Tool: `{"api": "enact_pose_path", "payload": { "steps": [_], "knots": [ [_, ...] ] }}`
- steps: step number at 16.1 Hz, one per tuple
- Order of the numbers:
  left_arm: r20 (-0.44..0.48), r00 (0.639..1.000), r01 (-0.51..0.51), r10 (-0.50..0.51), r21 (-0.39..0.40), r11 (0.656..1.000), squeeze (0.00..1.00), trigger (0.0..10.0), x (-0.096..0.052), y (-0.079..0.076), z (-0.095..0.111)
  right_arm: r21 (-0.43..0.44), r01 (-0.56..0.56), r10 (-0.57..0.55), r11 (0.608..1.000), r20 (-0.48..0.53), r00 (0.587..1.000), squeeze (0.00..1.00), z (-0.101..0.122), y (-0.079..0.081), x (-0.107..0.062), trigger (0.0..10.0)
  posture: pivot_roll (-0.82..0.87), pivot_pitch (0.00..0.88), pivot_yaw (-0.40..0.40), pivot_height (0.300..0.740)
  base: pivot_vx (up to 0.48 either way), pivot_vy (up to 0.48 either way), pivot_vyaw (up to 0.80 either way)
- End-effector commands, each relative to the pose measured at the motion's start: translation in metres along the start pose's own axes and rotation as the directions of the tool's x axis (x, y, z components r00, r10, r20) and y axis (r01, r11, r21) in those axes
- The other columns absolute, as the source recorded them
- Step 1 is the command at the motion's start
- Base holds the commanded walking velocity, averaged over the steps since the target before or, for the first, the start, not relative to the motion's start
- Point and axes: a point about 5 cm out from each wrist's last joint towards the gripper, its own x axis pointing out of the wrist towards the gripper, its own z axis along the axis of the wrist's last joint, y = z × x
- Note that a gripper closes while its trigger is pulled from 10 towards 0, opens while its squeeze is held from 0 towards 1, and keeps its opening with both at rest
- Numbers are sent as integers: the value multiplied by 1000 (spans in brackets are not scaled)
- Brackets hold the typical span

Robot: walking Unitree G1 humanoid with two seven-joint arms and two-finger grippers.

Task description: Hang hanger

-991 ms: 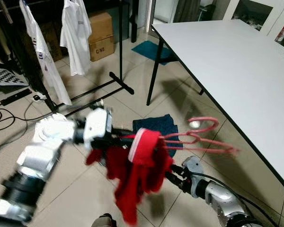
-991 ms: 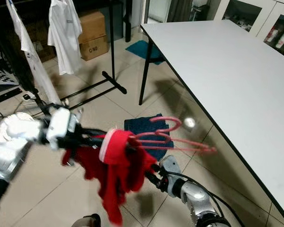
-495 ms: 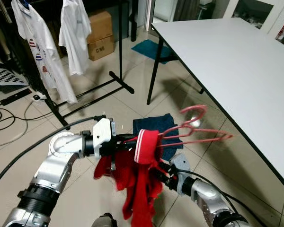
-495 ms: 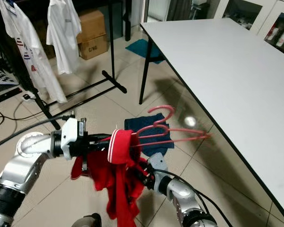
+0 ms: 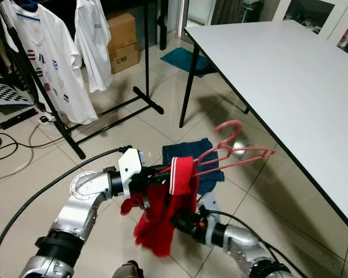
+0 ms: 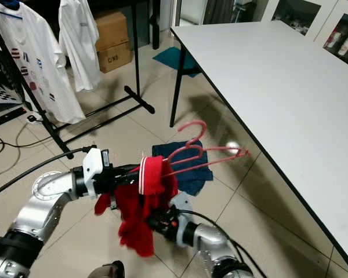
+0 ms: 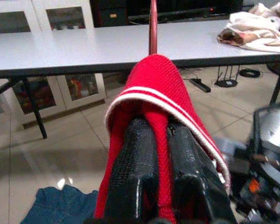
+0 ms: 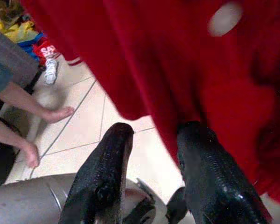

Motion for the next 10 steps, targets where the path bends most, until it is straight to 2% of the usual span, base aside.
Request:
{"api": "enact_pose_path", "payload": {
  "steps": [1, 4, 5, 8, 9, 10],
  "knots": [
    [34, 999, -8, 7, 49, 999, 0, 10000, 4, 5, 10, 6, 19, -20, 1000, 11, 1000, 0, 5, -3, 0, 10000, 190, 127, -25, 740, 0, 0, 0],
    [64, 998, 11, -15, 58, 998, 0, 10000, 14, 3, 15, -1, 206, -206, 979, 6, 979, 0, 10, -11, 6, 10000, 187, 127, -22, 740, 0, 0, 0],
    [67, 998, 13, -17, 60, 998, 0, 10000, 15, 2, 15, -10, 237, -237, 971, 1, 971, 0, 11, -12, 6, 10000, 187, 127, -22, 740, 0, 0, 0],
    [76, 997, 19, -25, 68, 997, 0, 10000, 16, 1, 17, -114, 425, -432, 898, -37, 901, 0, 13, -26, 1, 10000, 194, 124, -21, 740, 0, 0, 0],
    [79, 996, 22, -28, 72, 997, 0, 10000, 16, 0, 18, -175, 505, -520, 845, -53, 853, 0, 12, -32, -3, 10000, 197, 123, -21, 740, 0, 0, 0],
    [80, 996, 22, -28, 73, 997, 0, 10000, 15, -1, 18, -188, 521, -539, 832, -57, 840, 0, 11, -33, -5, 10000, 197, 123, -21, 740, 0, 0, 0]
  ]
}}
